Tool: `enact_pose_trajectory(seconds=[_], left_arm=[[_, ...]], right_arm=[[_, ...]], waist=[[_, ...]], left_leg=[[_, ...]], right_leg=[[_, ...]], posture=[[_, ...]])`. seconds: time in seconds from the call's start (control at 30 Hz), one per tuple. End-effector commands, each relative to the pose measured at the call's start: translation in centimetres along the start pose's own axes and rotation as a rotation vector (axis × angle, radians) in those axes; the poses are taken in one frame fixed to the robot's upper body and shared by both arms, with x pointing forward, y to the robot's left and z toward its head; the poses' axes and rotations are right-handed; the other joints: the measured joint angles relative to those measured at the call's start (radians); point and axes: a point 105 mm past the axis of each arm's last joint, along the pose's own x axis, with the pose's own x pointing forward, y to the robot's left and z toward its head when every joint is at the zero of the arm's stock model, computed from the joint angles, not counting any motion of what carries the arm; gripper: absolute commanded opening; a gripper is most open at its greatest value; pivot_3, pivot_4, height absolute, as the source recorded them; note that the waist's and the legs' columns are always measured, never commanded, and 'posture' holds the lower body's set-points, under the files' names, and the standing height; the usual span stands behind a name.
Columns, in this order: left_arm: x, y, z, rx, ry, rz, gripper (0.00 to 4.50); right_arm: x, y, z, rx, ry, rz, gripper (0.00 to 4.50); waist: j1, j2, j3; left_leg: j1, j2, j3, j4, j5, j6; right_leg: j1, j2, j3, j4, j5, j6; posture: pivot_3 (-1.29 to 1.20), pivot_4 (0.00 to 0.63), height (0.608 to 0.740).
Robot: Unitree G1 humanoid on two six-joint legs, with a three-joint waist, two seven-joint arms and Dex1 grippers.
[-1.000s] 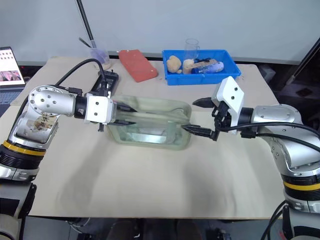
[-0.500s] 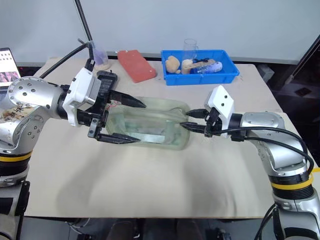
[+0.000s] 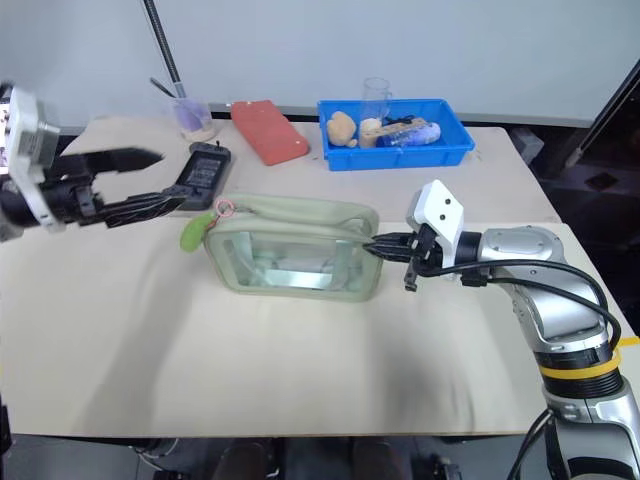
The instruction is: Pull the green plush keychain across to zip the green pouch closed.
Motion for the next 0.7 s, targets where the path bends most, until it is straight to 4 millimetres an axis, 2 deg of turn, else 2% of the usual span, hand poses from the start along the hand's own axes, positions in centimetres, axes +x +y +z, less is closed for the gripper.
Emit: enact_pose_trajectory(seconds=[0.03,0.1,0.27,0.4,0.53,0.7], left_arm=[[-0.7,-0.7,-0.2,0.046,0.004,0.022,4.50],[-0.6,-1.0,-1.1,0.039,0.018,0.023,4.50],[1.0,-2.6,-1.3,0.040,0.012,-0.026,4.50],[1.5,-1.5,-2.5,0.072,0.057,0.036,4.50],[1.5,-1.3,-2.5,0.070,0.049,0.023,3.30],[1.6,-1.3,-2.0,0.069,0.037,0.000,0.76]], right_arm=[[-0.2,-0.2,1.1,-0.047,-0.022,0.002,0.01],[-0.2,-0.2,1.0,-0.045,-0.023,0.006,0.01],[0.1,-0.3,1.2,-0.045,-0.029,0.011,0.01],[0.3,-0.1,1.4,-0.051,-0.031,0.016,0.01],[0.4,0.0,1.5,-0.053,-0.032,0.021,0.00],[0.4,0.0,1.5,-0.050,-0.034,0.013,0.00]], waist=[[0.007,0.000,0.000],[0.011,0.000,0.000],[0.010,0.000,0.000],[0.006,0.000,0.000],[0.005,0.000,0.000],[0.005,0.000,0.000]], left_leg=[[0.000,0.000,0.000,0.000,0.000,0.000],[0.000,-0.001,0.001,0.000,0.000,0.000],[0.000,-0.001,0.002,0.000,0.000,-0.001],[0.000,0.000,0.001,0.000,0.000,-0.001],[0.000,0.000,0.001,0.000,0.000,-0.001],[0.000,0.000,0.001,0.000,0.000,-0.001]], right_leg=[[0.000,-0.001,0.000,0.000,-0.001,-0.002],[0.000,-0.002,0.000,-0.001,-0.003,-0.005],[0.000,-0.002,0.000,-0.001,-0.002,-0.006],[0.000,-0.001,0.000,0.000,-0.002,-0.006],[0.000,-0.001,0.000,0.000,-0.002,-0.006],[0.000,-0.001,0.000,0.000,-0.002,-0.006]], posture=[[0.00,0.150,0.740],[0.00,0.150,0.740],[0.00,0.150,0.740],[0.00,0.150,0.740],[0.00,0.150,0.740],[0.00,0.150,0.740]])
